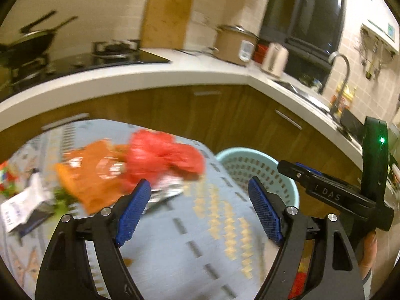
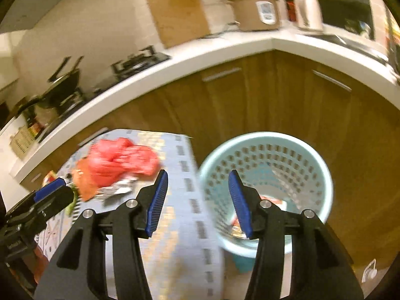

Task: Collect trash
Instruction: 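Return both tools to the table and grasp a second white milk carton with the left tool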

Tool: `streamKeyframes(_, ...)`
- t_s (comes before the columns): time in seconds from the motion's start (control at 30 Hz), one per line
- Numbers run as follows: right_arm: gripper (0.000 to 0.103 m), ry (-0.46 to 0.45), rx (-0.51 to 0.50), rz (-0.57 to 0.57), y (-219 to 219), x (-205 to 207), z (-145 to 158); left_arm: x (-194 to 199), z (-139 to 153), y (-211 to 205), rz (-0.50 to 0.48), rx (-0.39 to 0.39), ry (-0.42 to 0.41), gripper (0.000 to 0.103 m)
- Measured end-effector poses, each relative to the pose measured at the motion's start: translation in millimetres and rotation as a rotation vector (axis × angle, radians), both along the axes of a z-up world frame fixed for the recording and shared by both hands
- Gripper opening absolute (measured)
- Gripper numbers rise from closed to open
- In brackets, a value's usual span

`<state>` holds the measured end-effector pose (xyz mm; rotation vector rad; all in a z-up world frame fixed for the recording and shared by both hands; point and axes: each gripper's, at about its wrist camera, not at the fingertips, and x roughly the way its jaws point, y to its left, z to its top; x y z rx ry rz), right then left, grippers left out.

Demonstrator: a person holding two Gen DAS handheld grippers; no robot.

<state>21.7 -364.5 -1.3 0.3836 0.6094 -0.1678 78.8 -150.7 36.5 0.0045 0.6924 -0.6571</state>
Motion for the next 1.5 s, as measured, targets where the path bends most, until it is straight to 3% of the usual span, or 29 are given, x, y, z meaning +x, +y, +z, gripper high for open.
streamKeyframes(0.17, 0.047, -0.027, -0.043, 0.07, 52, 16, 4, 1, 9, 72, 0.148, -0.019, -0.024, 0.078)
streamKeyframes(0.37, 0.047, -0.033, -0.066, 0.116, 109, 37, -13, 7, 3, 160, 0.337, -0.005, -0.033, 0.078)
streamKeyframes(0.6, 0.047, 0.046, -0.197, 0.116, 154, 56, -40, 37, -39, 248, 0.522, 0.034, 0.081, 0.083)
streamKeyframes(0.87, 0.047, 0.056, -0.261, 0.094, 159, 56, -46, 59, -72, 262, 0.44, -0.041, 0.224, 0.083)
streamKeyframes(0.97, 0.047, 0.061, -0.259, 0.096, 159, 56, -47, 54, -75, 250, 0.382, -0.052, 0.217, 0.083)
streamKeyframes(1.03, 0.047, 0.062, -0.256, 0.096, 158, 57, -47, 53, -76, 237, 0.359, -0.009, 0.189, 0.083)
streamKeyframes(1.1, 0.047, 0.058, -0.254, 0.093, 158, 56, -47, 53, -77, 233, 0.384, 0.057, 0.162, 0.083)
streamKeyframes(1.17, 0.049, 0.055, -0.254, 0.094, 159, 56, -46, 58, -76, 236, 0.405, 0.072, 0.151, 0.083)
streamKeyframes(1.5, 0.059, 0.046, -0.251, 0.071, 156, 55, -46, 54, -75, 217, 0.259, -0.009, 0.195, 0.082)
